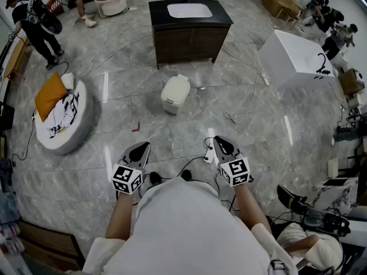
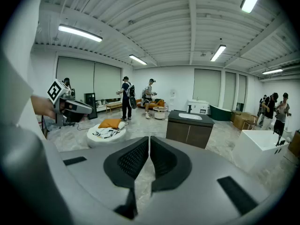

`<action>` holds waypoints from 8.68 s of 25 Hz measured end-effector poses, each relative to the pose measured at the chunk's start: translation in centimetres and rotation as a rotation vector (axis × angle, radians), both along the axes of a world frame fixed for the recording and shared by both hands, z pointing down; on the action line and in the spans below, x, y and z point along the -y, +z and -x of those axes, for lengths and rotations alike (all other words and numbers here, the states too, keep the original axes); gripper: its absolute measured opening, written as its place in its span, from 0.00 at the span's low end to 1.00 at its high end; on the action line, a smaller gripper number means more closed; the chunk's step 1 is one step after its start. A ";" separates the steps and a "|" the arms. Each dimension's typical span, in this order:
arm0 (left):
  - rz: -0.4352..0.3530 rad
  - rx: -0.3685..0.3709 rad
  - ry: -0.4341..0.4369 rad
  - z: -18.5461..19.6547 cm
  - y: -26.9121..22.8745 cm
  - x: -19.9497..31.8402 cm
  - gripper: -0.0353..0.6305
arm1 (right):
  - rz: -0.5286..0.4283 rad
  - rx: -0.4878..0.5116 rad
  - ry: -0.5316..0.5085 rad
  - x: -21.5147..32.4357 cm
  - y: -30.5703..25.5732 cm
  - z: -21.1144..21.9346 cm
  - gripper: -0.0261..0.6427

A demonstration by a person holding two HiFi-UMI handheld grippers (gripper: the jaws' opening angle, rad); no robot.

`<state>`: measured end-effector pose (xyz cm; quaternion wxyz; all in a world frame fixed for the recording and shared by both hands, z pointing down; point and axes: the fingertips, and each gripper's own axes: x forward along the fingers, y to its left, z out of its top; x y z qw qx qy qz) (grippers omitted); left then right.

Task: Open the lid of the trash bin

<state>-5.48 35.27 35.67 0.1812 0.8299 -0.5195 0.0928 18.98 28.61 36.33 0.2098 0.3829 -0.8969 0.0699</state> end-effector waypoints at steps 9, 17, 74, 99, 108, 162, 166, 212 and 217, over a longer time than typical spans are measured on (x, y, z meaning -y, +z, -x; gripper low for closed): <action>0.001 -0.007 0.006 1.2 0.2 0.5 0.08 | -0.004 -0.009 0.000 0.3 -0.2 1.2 0.09; -0.005 -0.010 0.028 2.5 0.0 0.3 0.08 | -0.010 -0.002 0.019 0.0 -0.8 2.6 0.09; 0.106 0.050 0.058 2.6 4.6 16.2 0.08 | 0.113 0.026 -0.007 17.0 5.4 4.5 0.09; 0.178 0.060 0.145 1.4 7.6 27.0 0.08 | 0.217 -0.019 -0.009 24.8 10.1 5.4 0.09; 0.210 0.080 0.293 3.5 10.0 31.7 0.08 | 0.259 -0.052 0.060 27.0 11.2 8.8 0.09; 0.625 0.287 0.495 -0.4 52.2 38.1 0.08 | 0.652 0.024 0.169 30.7 36.0 13.4 0.09; 0.650 0.331 0.474 -0.5 55.4 38.1 0.08 | 0.692 0.015 0.151 30.1 38.4 13.1 0.09; 0.754 0.463 0.312 2.0 57.2 39.7 0.08 | 0.657 -0.003 0.181 30.2 37.0 12.2 0.09; 0.746 0.433 0.300 2.4 53.7 39.7 0.08 | 0.622 -0.015 0.173 30.9 35.0 12.2 0.09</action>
